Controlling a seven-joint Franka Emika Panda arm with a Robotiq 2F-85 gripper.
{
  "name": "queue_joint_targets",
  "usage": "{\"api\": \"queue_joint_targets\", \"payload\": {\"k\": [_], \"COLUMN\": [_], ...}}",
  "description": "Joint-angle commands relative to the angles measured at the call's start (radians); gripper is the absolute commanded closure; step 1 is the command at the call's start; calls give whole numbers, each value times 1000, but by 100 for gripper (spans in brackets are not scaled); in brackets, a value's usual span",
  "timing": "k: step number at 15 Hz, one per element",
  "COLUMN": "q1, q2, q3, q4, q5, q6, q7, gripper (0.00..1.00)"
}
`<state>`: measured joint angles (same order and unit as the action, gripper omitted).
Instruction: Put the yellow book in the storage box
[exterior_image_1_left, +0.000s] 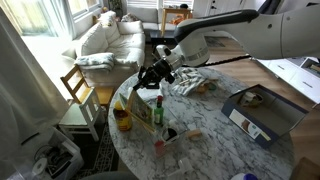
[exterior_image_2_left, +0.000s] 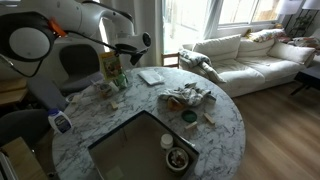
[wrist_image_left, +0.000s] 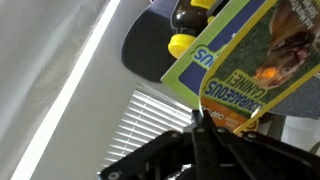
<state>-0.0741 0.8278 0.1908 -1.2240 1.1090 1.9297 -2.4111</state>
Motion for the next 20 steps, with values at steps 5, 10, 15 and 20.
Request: {"api": "queue_joint_targets", "payload": {"k": [5, 10, 15, 20], "q1": [-11, -5, 6, 19], "q2": [68, 76, 52, 15], "q3": [-1, -15, -37, -49], "q4": [56, 62, 62, 99], "q5": [16, -18, -56, -129], "q6": [-22, -32, -7, 2], "q7": [-64, -34, -1, 90], "gripper": [100, 100, 66, 29]}}
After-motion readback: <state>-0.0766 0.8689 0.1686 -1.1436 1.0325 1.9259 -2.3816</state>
